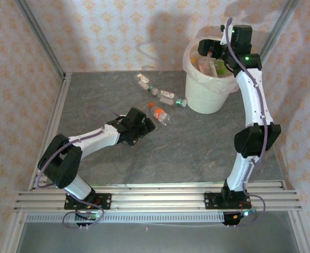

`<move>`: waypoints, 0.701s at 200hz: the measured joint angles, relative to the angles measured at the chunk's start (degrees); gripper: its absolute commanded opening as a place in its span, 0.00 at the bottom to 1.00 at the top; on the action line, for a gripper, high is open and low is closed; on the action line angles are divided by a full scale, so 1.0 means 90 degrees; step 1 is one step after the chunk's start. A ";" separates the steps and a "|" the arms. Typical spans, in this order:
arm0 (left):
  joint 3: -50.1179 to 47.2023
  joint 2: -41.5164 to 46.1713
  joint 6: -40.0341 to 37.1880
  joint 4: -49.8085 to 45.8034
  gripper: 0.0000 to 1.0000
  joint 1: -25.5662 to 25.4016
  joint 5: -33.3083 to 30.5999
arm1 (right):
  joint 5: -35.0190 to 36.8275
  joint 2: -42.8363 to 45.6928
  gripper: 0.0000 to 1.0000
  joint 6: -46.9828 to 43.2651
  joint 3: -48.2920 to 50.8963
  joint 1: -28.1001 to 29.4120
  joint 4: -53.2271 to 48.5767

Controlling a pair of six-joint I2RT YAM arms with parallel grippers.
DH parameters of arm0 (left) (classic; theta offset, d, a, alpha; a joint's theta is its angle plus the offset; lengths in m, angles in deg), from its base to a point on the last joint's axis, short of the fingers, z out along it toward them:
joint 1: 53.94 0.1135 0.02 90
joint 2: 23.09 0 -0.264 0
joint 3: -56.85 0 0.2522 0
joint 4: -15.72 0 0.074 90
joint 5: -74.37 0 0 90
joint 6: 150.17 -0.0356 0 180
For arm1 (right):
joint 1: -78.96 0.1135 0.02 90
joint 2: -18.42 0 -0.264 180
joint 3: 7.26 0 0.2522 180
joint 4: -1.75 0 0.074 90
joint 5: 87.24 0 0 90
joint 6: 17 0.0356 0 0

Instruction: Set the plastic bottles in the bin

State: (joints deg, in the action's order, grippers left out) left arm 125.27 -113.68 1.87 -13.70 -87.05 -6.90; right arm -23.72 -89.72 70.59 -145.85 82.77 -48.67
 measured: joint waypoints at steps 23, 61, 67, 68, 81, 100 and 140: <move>0.0063 -0.0095 0.0000 0.0005 1.00 0.0000 0.0022 | -0.0306 0.0517 0.99 0.0148 0.0726 0.0041 0.0359; 0.0204 -0.0102 -0.0044 -0.0100 1.00 -0.0002 -0.0219 | -0.0444 0.1880 0.99 0.0107 0.2747 0.0670 0.1421; 0.0231 -0.0078 -0.0046 -0.0131 1.00 -0.0002 -0.0330 | -0.0444 0.2096 0.99 0.0032 0.3065 0.0855 0.1581; 0.0231 -0.0075 -0.0046 -0.0134 1.00 -0.0002 -0.0342 | -0.0444 0.2120 0.99 0.0022 0.3099 0.0877 0.1596; 0.0240 0.0066 -0.0044 -0.0255 1.00 0.0000 -0.0624 | -0.0444 0.2562 0.99 -0.0175 0.3779 0.1280 0.1936; 0.0240 0.0408 -0.0044 -0.0435 1.00 0.0029 -0.1056 | -0.0493 0.2951 1.00 -0.0425 0.4551 0.1753 0.2263; 0.0270 0.1093 0.0204 -0.0770 1.00 0.0141 -0.2127 | -0.0151 0.2470 0.96 -0.0379 0.5124 0.2480 0.2363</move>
State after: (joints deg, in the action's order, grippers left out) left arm 127.69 -103.84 3.71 -20.63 -85.78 -26.05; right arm -25.07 -67.49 67.18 -99.73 105.09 -27.41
